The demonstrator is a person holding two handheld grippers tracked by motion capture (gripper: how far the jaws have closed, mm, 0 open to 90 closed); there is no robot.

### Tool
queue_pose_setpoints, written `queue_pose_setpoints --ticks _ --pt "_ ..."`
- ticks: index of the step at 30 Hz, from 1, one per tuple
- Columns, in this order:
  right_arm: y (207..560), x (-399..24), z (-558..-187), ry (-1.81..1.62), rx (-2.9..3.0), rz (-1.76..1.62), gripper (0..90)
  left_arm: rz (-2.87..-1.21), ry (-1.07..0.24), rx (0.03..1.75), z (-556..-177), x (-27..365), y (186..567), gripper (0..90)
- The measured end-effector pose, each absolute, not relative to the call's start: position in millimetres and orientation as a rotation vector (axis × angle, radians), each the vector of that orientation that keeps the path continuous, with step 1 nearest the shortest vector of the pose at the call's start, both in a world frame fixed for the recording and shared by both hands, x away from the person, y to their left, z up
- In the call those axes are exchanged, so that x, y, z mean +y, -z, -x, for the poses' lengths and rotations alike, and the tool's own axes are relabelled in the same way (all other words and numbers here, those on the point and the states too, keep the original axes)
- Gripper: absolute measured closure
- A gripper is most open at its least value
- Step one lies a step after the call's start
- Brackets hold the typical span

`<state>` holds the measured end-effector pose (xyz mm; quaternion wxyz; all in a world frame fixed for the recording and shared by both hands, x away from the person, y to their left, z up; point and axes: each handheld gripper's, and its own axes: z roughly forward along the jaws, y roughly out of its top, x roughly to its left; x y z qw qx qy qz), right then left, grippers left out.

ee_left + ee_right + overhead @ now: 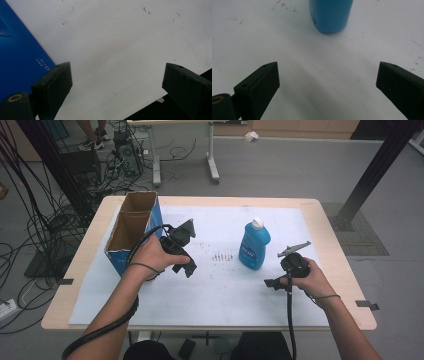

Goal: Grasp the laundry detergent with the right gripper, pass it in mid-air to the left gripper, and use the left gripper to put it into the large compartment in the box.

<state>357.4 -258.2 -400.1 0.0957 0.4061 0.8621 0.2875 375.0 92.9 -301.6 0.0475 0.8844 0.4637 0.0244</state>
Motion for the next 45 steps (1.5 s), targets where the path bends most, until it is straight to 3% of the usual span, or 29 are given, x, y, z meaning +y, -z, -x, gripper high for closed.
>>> queue_pose_setpoints --ticks 45 --pt "414 -251 -349 -1.135 2.332 -1.108 4.2 -2.693 -0.079 1.408 -374 91 300 9.5"
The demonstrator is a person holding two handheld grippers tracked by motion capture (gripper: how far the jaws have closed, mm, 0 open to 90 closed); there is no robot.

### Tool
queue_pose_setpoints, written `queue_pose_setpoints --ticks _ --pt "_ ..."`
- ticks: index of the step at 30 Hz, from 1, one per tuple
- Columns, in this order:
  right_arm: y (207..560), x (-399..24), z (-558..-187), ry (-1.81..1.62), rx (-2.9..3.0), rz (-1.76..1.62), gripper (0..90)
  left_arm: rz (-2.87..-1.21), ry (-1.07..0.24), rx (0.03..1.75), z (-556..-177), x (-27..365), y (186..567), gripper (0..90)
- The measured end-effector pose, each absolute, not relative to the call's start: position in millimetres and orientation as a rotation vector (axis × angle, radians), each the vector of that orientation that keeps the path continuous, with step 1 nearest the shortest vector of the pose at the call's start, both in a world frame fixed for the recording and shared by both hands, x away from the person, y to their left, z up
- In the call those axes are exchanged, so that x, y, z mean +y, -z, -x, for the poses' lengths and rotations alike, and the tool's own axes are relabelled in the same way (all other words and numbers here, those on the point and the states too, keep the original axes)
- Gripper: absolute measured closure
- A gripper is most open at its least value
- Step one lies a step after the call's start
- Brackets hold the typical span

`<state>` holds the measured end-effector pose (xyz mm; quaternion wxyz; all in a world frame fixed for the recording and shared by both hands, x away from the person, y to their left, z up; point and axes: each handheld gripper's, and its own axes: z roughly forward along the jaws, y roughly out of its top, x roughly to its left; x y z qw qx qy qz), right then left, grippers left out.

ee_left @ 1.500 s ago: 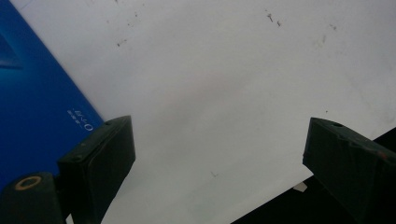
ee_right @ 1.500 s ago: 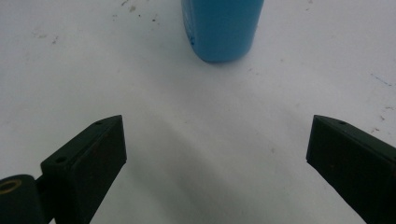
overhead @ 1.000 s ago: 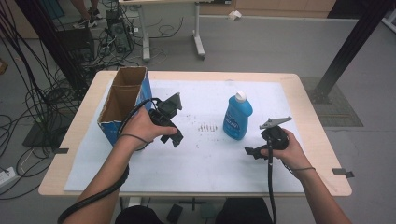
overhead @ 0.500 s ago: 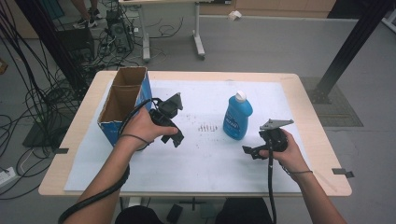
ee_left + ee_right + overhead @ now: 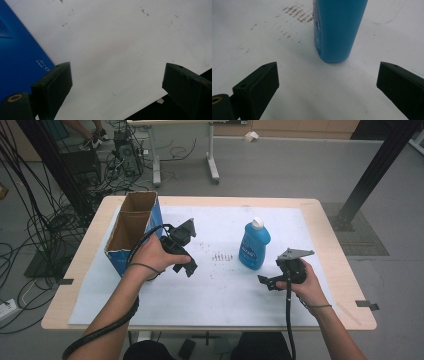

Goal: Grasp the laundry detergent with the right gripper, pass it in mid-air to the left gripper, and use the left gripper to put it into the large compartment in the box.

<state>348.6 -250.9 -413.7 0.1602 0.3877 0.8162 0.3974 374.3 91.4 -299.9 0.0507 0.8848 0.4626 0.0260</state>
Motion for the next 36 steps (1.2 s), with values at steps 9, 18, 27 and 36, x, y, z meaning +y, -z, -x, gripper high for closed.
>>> queue_pose_setpoints --ticks 9,18,27,36 --pt "416.4 -249.4 -348.4 -1.187 2.290 -1.105 4.1 -2.692 -0.077 1.411 -374.0 91.0 301.3 9.5" --pt "417.8 -250.1 -348.7 -1.227 2.245 -1.102 3.5 -2.687 -0.077 1.421 -374.7 92.5 301.9 9.5" --pt "419.6 -248.4 -348.7 -1.285 2.199 -1.105 3.1 -2.688 -0.078 1.417 -374.7 91.3 302.7 9.4" --pt "420.1 -248.1 -349.6 -1.329 2.153 -1.093 3.2 -2.685 -0.080 1.426 -375.0 92.2 302.8 9.5"
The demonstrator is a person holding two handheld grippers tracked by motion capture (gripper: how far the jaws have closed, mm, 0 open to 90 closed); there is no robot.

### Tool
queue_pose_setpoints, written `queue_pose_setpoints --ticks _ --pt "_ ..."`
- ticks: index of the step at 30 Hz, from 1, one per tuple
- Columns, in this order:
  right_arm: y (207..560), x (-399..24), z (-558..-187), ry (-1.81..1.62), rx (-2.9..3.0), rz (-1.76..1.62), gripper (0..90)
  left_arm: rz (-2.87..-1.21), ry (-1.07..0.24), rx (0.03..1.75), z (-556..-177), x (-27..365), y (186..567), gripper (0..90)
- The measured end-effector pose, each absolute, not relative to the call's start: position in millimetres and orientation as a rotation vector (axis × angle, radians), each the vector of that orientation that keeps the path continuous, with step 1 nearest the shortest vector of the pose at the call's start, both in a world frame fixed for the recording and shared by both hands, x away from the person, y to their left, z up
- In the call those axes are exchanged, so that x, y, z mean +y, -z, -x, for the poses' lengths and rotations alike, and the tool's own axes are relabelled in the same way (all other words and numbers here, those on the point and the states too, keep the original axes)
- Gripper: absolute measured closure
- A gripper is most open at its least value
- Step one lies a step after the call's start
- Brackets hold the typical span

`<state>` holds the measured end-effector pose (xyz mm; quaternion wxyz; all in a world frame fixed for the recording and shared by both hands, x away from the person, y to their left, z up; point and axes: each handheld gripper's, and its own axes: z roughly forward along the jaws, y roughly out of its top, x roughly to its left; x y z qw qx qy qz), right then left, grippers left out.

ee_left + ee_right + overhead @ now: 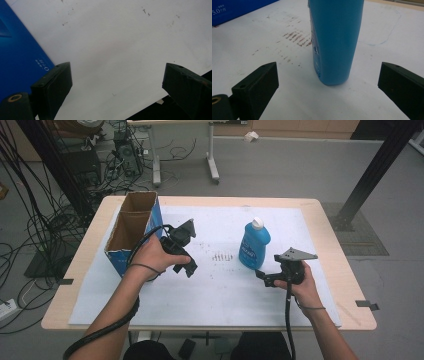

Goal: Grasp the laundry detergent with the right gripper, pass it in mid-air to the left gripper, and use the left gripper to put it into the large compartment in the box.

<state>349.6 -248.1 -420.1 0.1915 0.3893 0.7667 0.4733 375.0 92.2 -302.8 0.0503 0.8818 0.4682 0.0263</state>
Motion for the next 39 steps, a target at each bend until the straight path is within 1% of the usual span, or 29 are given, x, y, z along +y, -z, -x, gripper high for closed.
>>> queue_pose_setpoints --ticks 29,39 --pt "422.1 -241.9 -353.4 -1.458 2.028 -1.042 3.4 -2.674 -0.064 1.437 -374.6 96.0 304.5 9.5" --pt "423.5 -238.6 -358.6 -1.451 2.031 -1.036 3.4 -2.667 -0.068 1.447 -375.3 100.1 304.2 9.5"
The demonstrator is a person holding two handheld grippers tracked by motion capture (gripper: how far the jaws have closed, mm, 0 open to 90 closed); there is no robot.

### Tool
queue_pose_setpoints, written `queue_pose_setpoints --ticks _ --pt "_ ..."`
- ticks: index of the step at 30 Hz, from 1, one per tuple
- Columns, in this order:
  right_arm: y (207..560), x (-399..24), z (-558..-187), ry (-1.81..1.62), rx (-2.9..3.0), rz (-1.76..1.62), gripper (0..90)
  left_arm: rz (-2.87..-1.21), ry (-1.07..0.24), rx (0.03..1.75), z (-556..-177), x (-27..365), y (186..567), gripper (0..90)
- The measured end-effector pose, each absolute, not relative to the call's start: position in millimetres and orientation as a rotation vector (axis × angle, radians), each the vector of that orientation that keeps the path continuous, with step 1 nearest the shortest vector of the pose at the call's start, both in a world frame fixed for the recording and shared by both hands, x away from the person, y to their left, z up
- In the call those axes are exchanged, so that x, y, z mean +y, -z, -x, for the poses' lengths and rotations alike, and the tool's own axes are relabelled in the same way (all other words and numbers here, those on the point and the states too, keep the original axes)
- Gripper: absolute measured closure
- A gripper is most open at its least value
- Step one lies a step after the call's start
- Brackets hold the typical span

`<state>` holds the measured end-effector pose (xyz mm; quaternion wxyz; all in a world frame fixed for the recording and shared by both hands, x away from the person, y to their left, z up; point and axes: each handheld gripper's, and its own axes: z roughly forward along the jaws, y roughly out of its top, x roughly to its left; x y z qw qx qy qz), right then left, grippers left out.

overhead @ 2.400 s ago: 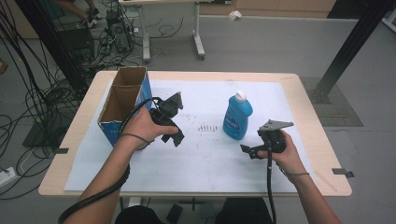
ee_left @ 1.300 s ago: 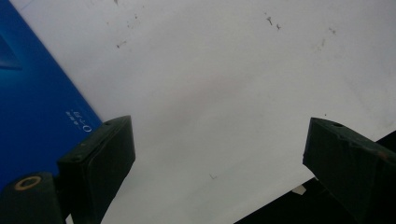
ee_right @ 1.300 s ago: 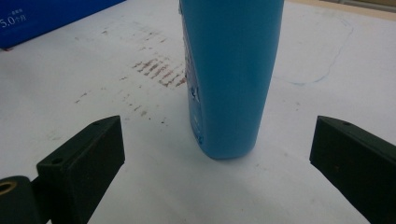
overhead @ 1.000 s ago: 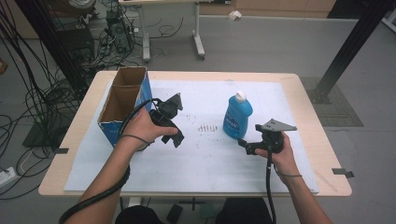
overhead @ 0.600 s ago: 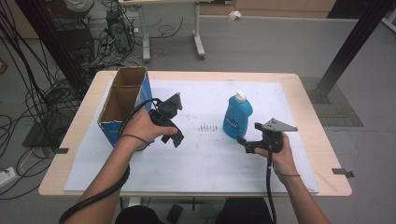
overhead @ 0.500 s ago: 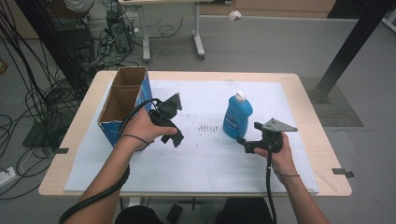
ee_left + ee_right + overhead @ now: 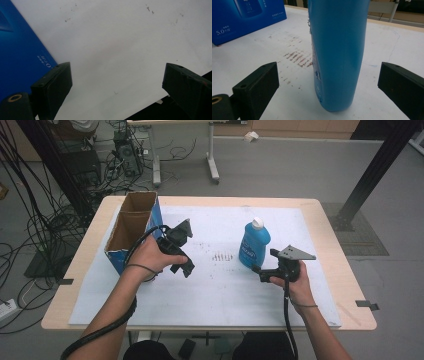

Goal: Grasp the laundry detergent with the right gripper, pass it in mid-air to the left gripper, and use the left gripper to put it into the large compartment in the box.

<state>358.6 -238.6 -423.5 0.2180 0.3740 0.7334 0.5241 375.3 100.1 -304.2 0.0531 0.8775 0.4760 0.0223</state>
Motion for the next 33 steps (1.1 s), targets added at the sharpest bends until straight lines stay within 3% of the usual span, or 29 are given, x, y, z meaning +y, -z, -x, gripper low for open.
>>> queue_pose_setpoints --ticks 33 --pt "438 -228 -385 -1.491 2.005 -1.021 3.6 -2.678 -0.060 1.424 -384 95 306 9.5"
